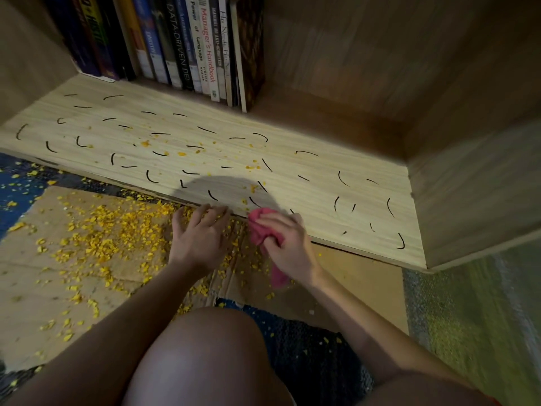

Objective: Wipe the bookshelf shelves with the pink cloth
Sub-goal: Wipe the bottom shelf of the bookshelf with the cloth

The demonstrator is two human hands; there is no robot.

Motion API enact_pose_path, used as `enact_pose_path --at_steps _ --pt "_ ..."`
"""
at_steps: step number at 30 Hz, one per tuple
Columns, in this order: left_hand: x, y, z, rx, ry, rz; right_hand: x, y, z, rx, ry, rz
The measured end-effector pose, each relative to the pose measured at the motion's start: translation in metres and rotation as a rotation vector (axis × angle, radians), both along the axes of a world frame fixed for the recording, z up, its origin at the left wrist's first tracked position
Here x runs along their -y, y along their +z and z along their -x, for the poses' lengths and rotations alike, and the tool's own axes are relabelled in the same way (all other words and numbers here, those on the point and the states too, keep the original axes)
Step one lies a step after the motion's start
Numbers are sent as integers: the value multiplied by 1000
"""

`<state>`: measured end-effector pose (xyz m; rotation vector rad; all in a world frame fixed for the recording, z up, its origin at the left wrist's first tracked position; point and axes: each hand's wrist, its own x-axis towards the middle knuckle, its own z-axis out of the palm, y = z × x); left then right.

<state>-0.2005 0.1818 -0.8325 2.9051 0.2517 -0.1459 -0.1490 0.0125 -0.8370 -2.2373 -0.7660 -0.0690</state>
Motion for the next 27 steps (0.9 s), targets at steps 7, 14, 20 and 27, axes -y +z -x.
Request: enact_pose_path --at_steps 7,14,20,27 --pt "-5 0 0 -44 -17 -53 2 -22 3 45 -63 116" --pt "-9 -3 1 -26 -5 10 2 -14 -12 87 -147 78" --pt "-9 -4 0 2 5 47 -2 -30 18 80 25 103" --pt "-8 -4 -2 29 18 78 6 -12 -12 54 -108 157"
